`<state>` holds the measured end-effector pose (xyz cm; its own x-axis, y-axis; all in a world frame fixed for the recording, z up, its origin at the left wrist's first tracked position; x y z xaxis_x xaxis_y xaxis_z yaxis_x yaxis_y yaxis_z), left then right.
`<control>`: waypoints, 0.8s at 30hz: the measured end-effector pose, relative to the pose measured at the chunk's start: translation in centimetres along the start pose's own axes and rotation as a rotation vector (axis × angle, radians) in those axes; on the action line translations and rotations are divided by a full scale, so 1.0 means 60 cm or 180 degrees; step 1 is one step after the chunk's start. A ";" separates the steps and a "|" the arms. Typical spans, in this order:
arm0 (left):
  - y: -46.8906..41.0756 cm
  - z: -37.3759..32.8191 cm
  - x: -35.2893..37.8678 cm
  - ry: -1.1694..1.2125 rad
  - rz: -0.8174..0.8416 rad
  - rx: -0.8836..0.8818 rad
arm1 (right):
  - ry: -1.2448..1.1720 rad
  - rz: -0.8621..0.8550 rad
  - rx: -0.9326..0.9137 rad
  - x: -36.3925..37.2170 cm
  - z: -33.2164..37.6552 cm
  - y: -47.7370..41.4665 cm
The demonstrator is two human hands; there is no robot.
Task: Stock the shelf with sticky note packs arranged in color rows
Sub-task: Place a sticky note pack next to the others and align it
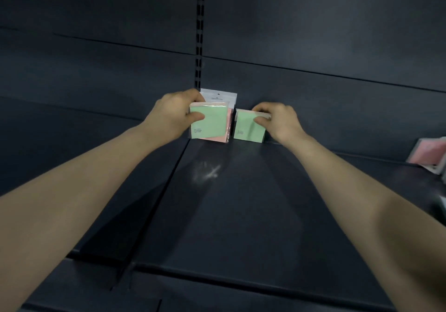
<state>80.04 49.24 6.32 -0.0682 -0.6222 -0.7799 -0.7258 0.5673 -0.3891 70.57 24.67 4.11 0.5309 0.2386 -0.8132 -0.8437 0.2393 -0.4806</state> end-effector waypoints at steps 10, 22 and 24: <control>-0.011 -0.001 0.016 -0.0002 0.0006 0.0063 | 0.1014 -0.0573 -0.0582 0.028 -0.004 0.012; -0.013 -0.029 0.033 0.0083 0.0017 0.0289 | -0.0822 0.0207 0.0143 -0.035 0.053 0.014; -0.015 -0.042 0.038 0.0218 0.0055 0.0350 | -0.1255 0.0722 0.0489 -0.043 0.066 0.023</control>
<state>78.81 45.91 6.14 -0.1293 -0.6450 -0.7532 -0.6449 0.6317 -0.4302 68.36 28.12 6.83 0.3495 0.6327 -0.6910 -0.9360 0.2690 -0.2271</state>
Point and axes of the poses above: each hand's wrist, its own y-axis away from the middle knuckle, its own x-axis out of the palm, z = x × y, the point moved 2 cm from there along -y, towards the middle knuckle, and after that the axes turned 8 degrees about -x, right-handed, at the moved point
